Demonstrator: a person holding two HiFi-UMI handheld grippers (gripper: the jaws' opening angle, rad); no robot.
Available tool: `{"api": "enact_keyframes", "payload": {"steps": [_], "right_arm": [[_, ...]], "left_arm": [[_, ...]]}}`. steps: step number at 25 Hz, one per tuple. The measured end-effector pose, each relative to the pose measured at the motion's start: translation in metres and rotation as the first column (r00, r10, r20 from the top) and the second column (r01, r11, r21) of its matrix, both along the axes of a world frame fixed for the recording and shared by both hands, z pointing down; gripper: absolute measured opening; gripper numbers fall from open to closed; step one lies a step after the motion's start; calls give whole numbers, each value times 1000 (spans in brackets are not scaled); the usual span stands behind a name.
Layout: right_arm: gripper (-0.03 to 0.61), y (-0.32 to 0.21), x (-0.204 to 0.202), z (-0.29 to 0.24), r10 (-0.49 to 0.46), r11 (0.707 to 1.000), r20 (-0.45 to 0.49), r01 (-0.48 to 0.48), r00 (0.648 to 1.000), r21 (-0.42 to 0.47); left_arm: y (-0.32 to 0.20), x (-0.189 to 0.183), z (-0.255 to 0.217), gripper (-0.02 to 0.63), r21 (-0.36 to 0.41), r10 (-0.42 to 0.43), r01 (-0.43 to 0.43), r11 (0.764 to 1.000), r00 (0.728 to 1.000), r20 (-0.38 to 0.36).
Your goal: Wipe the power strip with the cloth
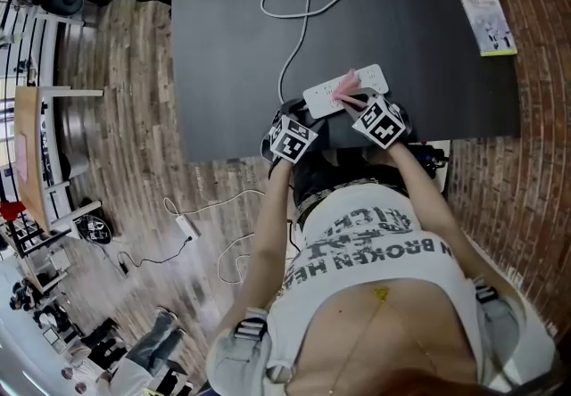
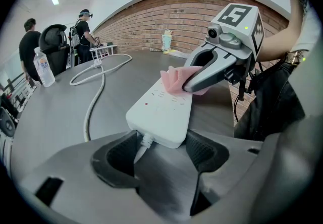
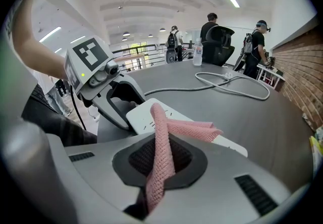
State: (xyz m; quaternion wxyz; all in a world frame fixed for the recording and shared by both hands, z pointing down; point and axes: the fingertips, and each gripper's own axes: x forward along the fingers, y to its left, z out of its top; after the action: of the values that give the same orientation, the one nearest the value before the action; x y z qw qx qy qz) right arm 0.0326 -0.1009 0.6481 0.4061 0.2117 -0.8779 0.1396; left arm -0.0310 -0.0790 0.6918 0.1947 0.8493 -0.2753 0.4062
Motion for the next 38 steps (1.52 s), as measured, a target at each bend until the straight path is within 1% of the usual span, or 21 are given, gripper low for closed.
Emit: {"api": "enact_keyframes", "payload": {"steps": [8, 14, 22, 25, 33, 38], "right_arm": [[16, -10, 20, 0, 65, 998, 3, -65, 998, 6], [17, -14, 33, -1, 102, 995, 5, -102, 995, 11], [15, -17, 43, 0, 118, 993, -6, -118, 993, 23], [15, -18, 51, -1, 141, 990, -10, -140, 990, 25], [15, -25, 75, 2, 201, 979, -28, -200, 979, 37], [16, -28, 82, 0, 232, 972, -4, -232, 973, 42]], "left_arm": [[-2, -3, 6, 282, 7, -7, 7, 1000, 1000, 3], [-4, -1, 8, 282, 27, 1, -1, 1000, 1000, -10], [-4, -1, 9, 282, 12, -3, 3, 1000, 1000, -6], [-4, 0, 9, 282, 28, 3, -3, 1000, 1000, -14], [-1, -2, 10, 282, 5, -4, 4, 1000, 1000, -1], [-3, -2, 11, 282, 21, 2, -2, 1000, 1000, -11]]}}
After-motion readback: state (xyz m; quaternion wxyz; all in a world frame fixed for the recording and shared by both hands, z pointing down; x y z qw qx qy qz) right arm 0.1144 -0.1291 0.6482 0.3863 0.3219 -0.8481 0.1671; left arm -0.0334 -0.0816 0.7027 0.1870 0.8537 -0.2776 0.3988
